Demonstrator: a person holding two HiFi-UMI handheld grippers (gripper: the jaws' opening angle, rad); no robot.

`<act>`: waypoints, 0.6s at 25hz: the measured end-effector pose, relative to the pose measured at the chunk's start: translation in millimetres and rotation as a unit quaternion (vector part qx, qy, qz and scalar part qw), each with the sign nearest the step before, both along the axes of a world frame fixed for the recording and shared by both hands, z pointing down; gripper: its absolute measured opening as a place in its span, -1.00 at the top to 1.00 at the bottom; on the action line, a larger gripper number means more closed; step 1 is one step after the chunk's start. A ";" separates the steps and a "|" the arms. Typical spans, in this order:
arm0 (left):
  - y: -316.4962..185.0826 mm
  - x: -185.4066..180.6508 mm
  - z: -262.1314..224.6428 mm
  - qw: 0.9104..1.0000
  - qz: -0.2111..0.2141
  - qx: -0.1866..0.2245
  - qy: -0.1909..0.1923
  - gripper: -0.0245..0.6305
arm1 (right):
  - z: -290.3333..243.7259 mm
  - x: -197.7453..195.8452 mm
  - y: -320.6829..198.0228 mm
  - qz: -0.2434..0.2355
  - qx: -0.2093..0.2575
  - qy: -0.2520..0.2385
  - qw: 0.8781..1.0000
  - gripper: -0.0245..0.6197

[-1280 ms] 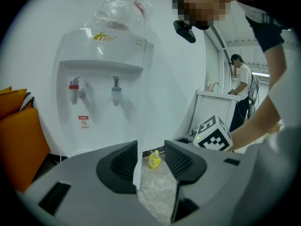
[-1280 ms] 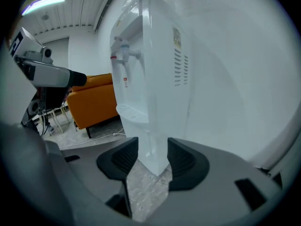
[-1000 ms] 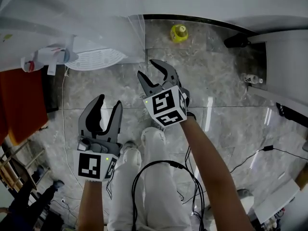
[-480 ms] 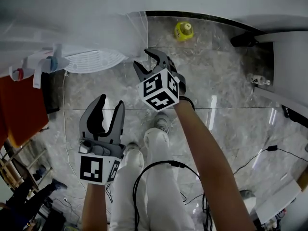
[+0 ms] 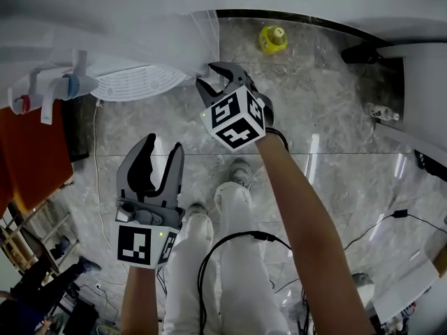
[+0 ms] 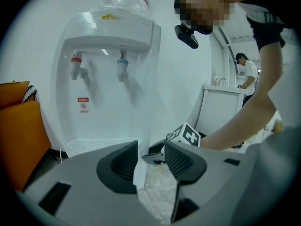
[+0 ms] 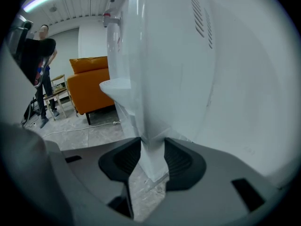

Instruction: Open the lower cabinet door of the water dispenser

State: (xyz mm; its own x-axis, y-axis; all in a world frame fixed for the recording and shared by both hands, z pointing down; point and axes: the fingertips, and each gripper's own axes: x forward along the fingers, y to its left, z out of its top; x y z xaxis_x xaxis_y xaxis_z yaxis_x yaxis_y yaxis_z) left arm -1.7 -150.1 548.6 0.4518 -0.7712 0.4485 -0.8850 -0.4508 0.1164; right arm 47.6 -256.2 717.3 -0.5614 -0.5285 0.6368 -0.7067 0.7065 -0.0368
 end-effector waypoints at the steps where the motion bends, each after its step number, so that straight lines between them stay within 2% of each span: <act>1: 0.8 -0.4 0.2 1.000 0.000 0.000 0.000 0.38 | -0.2 0.2 0.1 0.001 -0.001 -0.001 1.000 0.43; 11: 8.4 -3.5 1.0 1.000 0.001 0.001 -0.001 0.38 | -1.6 1.3 1.3 0.022 -0.009 -0.009 1.000 0.49; 15: 13.7 -4.0 0.7 1.000 0.013 0.002 -0.013 0.38 | -1.2 0.6 4.0 0.030 -0.013 -0.008 0.999 0.51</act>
